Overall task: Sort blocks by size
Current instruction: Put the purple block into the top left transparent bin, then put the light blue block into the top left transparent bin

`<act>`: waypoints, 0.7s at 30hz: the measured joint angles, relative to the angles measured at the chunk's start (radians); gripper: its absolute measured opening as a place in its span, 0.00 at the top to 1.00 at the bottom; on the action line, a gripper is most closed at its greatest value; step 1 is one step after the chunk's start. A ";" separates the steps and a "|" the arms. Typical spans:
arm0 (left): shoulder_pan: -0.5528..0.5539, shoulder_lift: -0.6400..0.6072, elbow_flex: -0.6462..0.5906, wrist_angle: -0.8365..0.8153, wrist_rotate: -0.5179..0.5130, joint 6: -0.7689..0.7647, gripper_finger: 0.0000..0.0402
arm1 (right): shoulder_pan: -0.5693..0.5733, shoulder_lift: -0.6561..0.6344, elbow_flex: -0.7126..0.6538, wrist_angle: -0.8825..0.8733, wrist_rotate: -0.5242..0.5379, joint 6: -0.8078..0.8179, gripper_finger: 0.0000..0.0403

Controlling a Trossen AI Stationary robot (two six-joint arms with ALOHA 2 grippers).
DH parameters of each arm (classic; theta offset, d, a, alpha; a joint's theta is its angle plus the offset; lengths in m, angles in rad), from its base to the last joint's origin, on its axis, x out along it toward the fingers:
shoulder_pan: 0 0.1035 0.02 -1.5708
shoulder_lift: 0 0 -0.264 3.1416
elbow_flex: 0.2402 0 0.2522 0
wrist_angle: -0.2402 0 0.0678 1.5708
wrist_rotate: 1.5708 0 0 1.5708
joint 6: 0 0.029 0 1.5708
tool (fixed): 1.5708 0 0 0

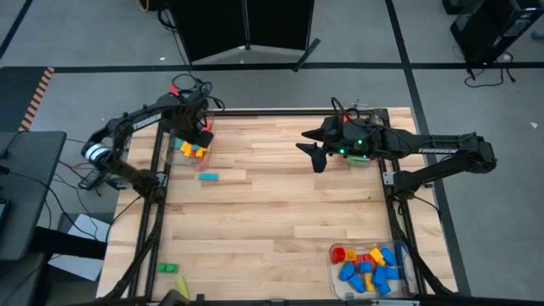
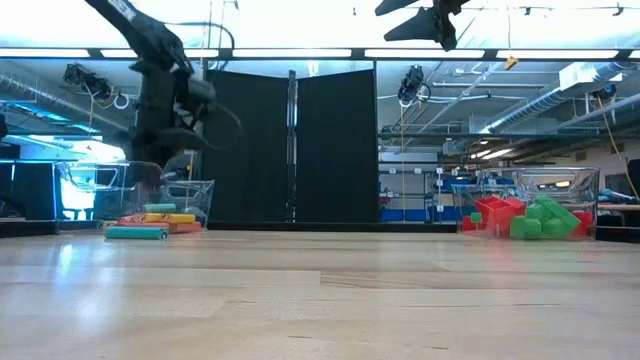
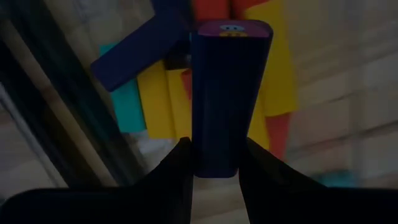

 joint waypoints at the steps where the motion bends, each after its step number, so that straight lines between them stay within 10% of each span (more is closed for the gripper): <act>1: 0.013 0.023 0.000 -0.001 0.000 0.013 0.75 | 0.000 0.000 0.000 0.000 0.000 0.000 0.41; 21: 0.060 0.150 0.001 0.084 -0.084 0.056 0.45 | 0.000 0.000 0.000 -0.001 0.068 0.000 0.41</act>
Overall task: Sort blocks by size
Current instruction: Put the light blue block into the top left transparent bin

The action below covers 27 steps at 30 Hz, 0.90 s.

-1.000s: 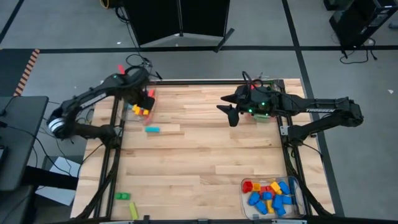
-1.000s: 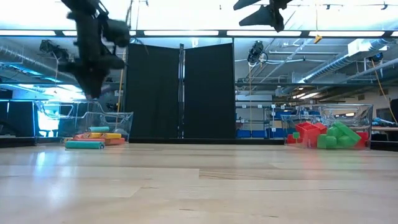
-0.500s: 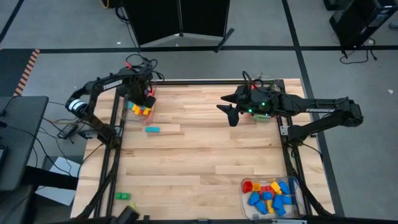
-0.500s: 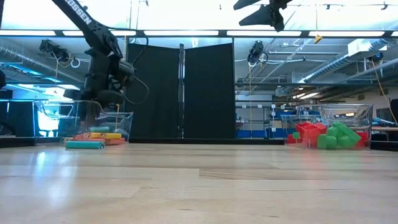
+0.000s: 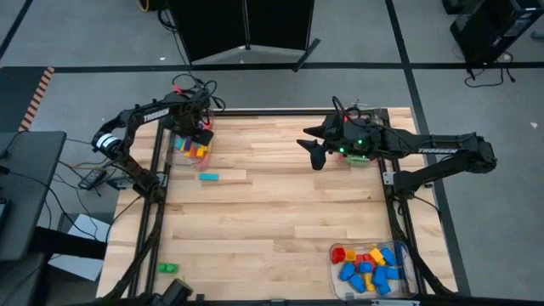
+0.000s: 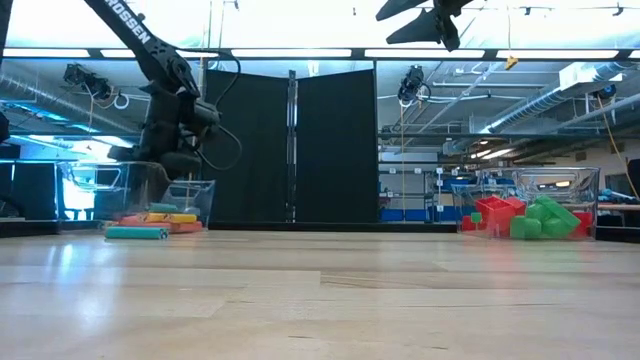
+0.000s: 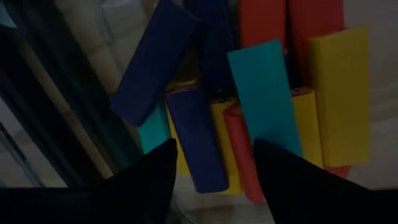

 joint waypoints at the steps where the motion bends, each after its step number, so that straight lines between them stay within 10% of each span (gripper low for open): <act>1: 0.000 -0.002 0.000 0.003 0.001 0.001 0.45 | 0.000 0.000 0.000 0.000 0.000 0.000 0.41; 17: -0.080 -0.291 0.000 0.002 0.086 0.000 0.44 | 0.000 0.000 0.000 -0.001 0.000 -0.003 0.40; 27: -0.409 -0.426 0.000 0.217 0.259 0.031 0.44 | 0.000 0.000 0.000 -0.002 0.000 -0.010 0.40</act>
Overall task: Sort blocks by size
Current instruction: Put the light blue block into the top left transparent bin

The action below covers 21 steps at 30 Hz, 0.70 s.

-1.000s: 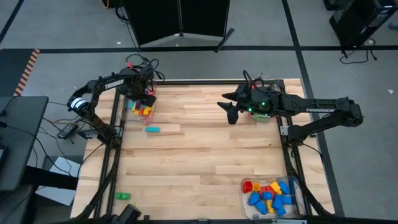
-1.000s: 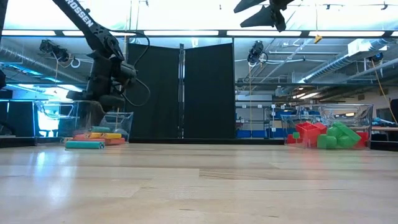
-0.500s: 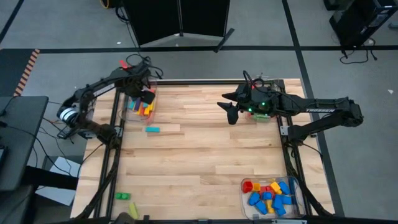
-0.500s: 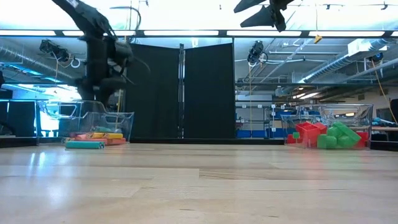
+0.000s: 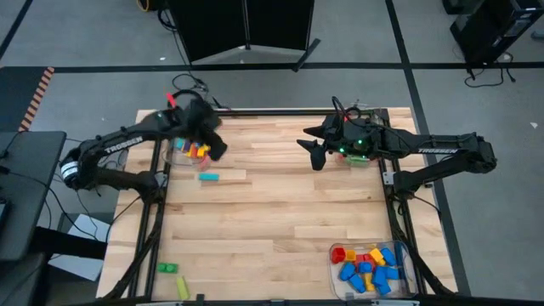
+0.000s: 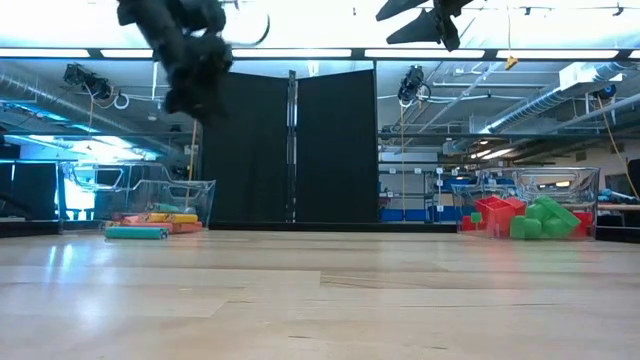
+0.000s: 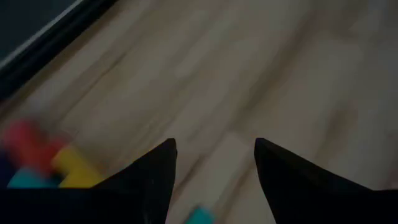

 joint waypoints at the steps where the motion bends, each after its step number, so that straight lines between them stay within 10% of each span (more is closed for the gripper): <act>1: -0.041 0.005 0.000 0.028 0.000 0.021 0.44 | 0.000 0.000 0.000 0.000 0.000 -0.001 0.40; 8: -0.279 0.166 0.049 0.023 -0.080 0.122 0.45 | 0.000 0.000 0.000 0.000 0.000 -0.001 0.41; 21: -0.328 0.769 0.462 -0.617 -0.139 0.323 0.45 | 0.000 0.000 0.000 0.000 0.000 0.001 0.41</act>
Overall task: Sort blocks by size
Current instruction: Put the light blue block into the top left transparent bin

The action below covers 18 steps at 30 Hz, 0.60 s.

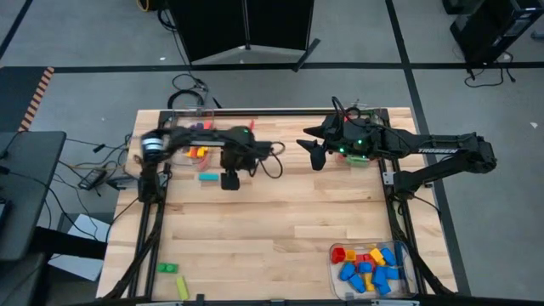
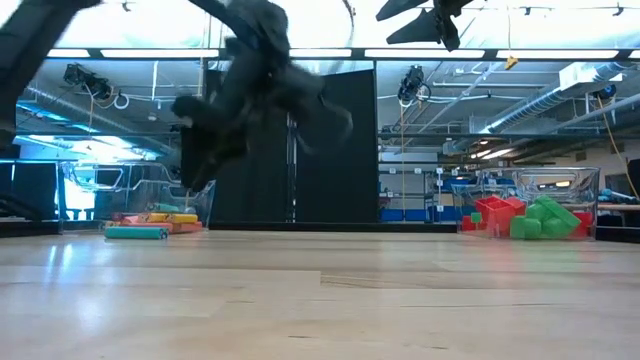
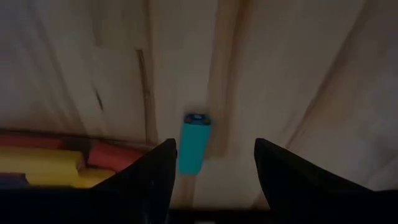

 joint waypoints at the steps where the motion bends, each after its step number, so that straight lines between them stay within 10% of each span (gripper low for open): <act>1: 0.000 0.041 0.020 -0.025 -0.015 0.009 0.45 | 0.000 0.000 0.000 0.000 0.000 0.000 0.41; 18: 0.000 0.387 0.060 -0.147 -0.128 0.041 0.45 | 0.000 0.000 0.000 0.000 0.000 0.001 0.41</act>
